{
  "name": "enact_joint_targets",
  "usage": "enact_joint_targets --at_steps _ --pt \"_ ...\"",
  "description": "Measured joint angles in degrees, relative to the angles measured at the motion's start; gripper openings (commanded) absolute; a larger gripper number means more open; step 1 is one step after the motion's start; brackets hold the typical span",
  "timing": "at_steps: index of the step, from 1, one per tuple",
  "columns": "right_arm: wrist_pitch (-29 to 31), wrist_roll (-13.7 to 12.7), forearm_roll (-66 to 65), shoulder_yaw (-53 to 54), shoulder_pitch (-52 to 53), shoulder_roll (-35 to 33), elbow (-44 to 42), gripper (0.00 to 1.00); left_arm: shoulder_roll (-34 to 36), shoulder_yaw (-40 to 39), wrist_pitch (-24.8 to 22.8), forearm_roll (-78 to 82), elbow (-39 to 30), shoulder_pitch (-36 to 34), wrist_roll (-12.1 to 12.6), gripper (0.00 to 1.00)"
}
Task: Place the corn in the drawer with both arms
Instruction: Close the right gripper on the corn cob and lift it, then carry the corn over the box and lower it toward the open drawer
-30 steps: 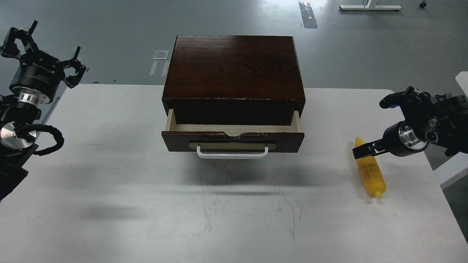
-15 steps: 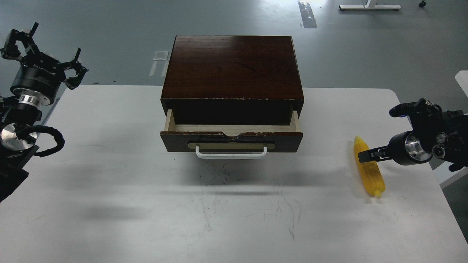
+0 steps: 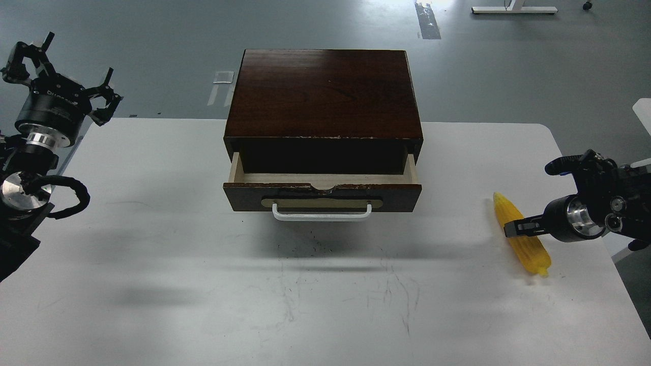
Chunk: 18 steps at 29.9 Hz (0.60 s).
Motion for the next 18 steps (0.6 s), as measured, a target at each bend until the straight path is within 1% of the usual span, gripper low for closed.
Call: enact_joint_targets --at_steps 1,3,6,14,18 --pt "0.0 0.0 0.0 0.5 0.0 -0.3 0.2 0.23 0.1 0.0 0.0 0.0 0.0 0.0 0.0 0.99" --pt "0.1 0.0 0.2 1.9 0.0 -0.8 0.8 0.23 0.1 0.0 0.0 0.0 0.0 0.0 0.0 0.99" --pt "0.4 0.1 0.4 4.9 1.6 -3.2 4.2 0.23 0.2 0.0 0.0 0.0 0.0 -0.2 0.1 0.99" --pt "1.0 0.2 0.3 6.5 14.3 -11.0 14.0 0.23 1.7 0.3 0.0 0.1 0.0 -0.2 0.2 0.99" --pt "2.9 0.2 -0.2 6.5 22.2 -12.5 18.3 0.22 2.5 0.6 0.0 0.1 0.0 -0.2 0.3 0.99"
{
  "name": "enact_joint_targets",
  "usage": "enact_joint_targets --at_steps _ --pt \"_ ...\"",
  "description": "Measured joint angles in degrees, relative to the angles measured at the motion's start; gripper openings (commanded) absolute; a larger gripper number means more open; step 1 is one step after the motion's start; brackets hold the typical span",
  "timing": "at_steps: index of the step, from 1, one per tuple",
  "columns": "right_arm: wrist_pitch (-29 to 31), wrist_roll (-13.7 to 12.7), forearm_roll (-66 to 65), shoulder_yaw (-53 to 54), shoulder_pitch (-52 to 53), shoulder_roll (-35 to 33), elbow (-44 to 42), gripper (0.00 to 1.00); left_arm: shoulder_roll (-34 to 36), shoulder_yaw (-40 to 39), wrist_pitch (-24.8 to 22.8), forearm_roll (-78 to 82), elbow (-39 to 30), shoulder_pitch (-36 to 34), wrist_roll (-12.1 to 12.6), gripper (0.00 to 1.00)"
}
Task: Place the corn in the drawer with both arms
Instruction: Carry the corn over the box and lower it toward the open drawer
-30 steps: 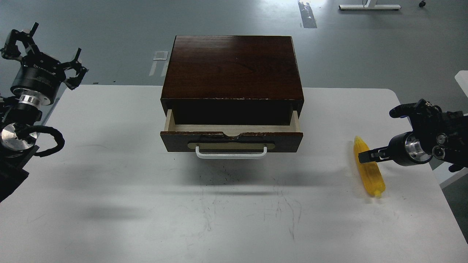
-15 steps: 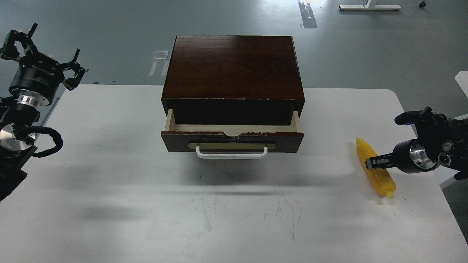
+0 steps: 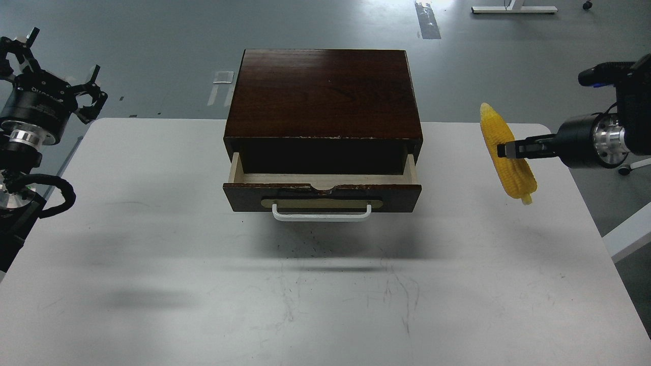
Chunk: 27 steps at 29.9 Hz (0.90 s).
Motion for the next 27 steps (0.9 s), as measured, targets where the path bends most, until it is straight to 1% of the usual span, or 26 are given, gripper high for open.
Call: enact_joint_targets --at_steps 2,5,6,7,8,11,14,21,23,27 --pt "0.4 0.0 -0.5 0.1 3.0 0.1 0.9 0.22 0.3 0.0 0.0 0.0 0.0 0.0 0.0 0.99" --pt "0.6 0.0 -0.7 0.1 4.1 0.3 1.3 0.20 0.4 0.0 0.0 0.0 0.0 0.0 0.1 0.99" --pt "0.7 0.0 -1.9 -0.1 5.9 1.3 1.3 0.20 0.5 0.1 0.0 0.0 0.0 0.0 0.1 0.99" --pt "0.7 0.0 -3.5 0.0 8.8 3.2 1.3 0.20 0.6 0.1 0.0 0.0 0.0 -0.1 0.2 0.99" --pt "0.6 0.1 -5.5 0.2 11.9 5.5 1.3 0.17 0.7 0.1 0.0 0.0 -0.1 -0.2 0.3 0.99" --pt "0.6 0.2 -11.3 0.1 16.1 10.2 1.5 0.17 1.0 0.1 0.0 0.0 0.0 -0.2 0.3 0.99" --pt "0.4 1.0 -17.9 0.4 17.6 16.6 1.8 0.17 1.4 0.1 0.0 0.0 0.0 -0.2 0.3 0.99" --pt "0.2 1.8 -21.3 1.2 19.6 27.7 1.7 0.17 2.4 0.0 0.0 0.0 0.0 -0.2 0.3 0.99" --pt "0.2 2.5 -22.8 1.2 19.8 29.4 1.7 0.17 2.7 0.0 0.0 0.0 0.0 -0.2 0.2 0.99" --pt "0.2 5.2 -28.8 1.2 19.7 32.8 1.9 0.17 2.9 0.1 0.0 0.0 0.0 -0.1 0.2 0.99"
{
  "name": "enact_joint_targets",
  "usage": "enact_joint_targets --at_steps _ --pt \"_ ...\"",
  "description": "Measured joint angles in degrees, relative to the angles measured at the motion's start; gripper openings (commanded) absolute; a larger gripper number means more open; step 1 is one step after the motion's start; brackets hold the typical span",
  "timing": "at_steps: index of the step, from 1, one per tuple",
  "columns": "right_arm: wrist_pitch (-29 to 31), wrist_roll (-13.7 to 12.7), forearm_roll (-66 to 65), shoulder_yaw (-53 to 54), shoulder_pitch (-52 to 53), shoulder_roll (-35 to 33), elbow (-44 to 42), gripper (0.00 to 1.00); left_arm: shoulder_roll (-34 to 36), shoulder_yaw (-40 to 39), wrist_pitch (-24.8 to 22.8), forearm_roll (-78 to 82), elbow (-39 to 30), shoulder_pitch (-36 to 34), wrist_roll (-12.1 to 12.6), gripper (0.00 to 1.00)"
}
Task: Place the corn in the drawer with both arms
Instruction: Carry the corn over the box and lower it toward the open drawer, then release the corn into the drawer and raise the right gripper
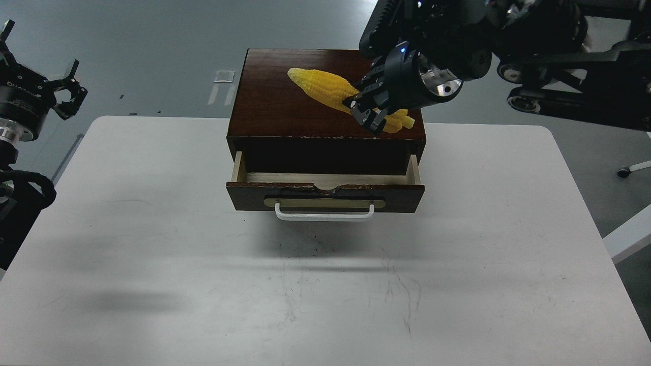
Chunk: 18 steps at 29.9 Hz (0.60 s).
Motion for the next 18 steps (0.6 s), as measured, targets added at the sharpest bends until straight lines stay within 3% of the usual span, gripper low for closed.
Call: enact_joint_targets --at_steps 4,9,14,16,18 --pt "-0.9 2.4 -5.1 0.0 -1.3 2.8 0.1 0.18 0.3 0.0 0.0 0.0 0.1 0.1 0.0 0.99" --pt "-1.7 3.1 -9.3 -0.3 -3.4 3.7 0.2 0.20 0.5 0.0 0.0 0.0 0.2 0.4 0.0 0.99" --pt "-1.7 3.1 -11.6 -0.4 -5.6 4.9 -0.4 0.38 0.4 0.0 0.0 0.0 0.2 0.6 -0.2 0.99" --pt "-1.8 3.1 -11.7 -0.4 -6.2 5.1 -0.6 0.51 0.4 0.0 0.0 0.0 0.2 0.6 -0.2 0.99" --pt "-1.8 3.1 -11.8 -0.4 -6.7 5.2 -0.7 0.55 0.4 -0.1 0.0 0.0 0.2 0.6 -0.3 0.99"
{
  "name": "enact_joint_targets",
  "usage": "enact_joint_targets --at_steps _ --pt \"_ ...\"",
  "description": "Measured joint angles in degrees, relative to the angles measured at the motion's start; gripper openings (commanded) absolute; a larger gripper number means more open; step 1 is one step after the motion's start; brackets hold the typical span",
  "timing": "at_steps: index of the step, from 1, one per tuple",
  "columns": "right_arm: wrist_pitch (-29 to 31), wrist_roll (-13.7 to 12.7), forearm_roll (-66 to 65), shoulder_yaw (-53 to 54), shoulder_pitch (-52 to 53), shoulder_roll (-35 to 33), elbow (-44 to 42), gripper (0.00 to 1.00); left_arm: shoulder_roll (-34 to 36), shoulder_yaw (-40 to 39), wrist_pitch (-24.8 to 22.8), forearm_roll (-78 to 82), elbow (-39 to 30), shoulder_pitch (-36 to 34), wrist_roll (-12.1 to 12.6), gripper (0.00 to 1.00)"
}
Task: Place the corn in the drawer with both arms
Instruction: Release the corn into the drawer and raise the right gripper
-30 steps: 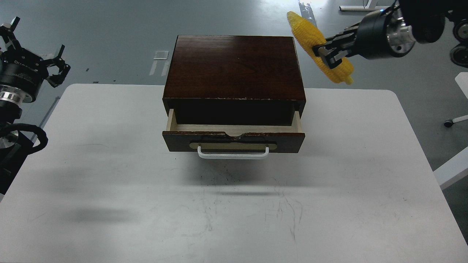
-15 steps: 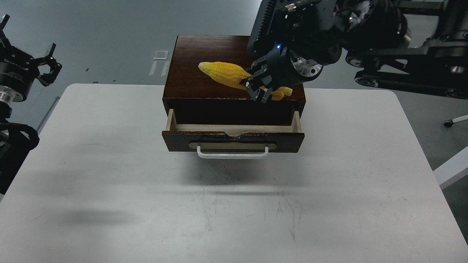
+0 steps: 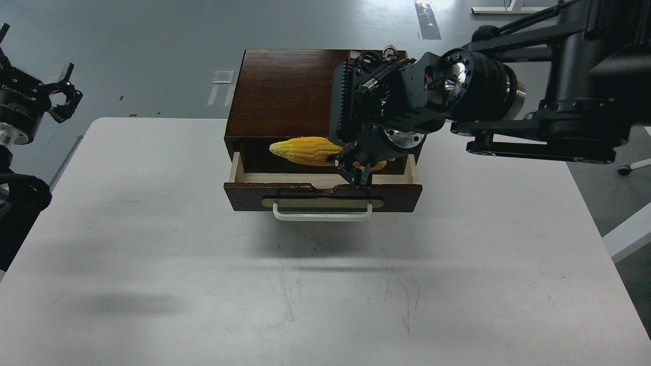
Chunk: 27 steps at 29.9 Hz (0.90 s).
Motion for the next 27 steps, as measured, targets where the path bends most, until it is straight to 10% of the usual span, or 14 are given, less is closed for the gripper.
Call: enact_joint_targets --at_steps 14,18,27 --pt "-0.2 0.0 0.9 0.4 -1.3 -0.7 -0.2 0.76 0.5 -0.1 0.0 -0.1 0.5 0.1 -0.2 0.99" --pt "-0.3 0.0 1.8 1.9 -1.1 -1.3 -0.4 0.98 0.8 -0.1 0.0 -0.1 0.5 0.1 -0.2 0.99" --pt "0.2 -0.2 23.2 12.8 -3.4 -10.6 -4.6 1.00 1.2 -0.1 0.0 -0.1 0.5 0.1 -0.1 0.99"
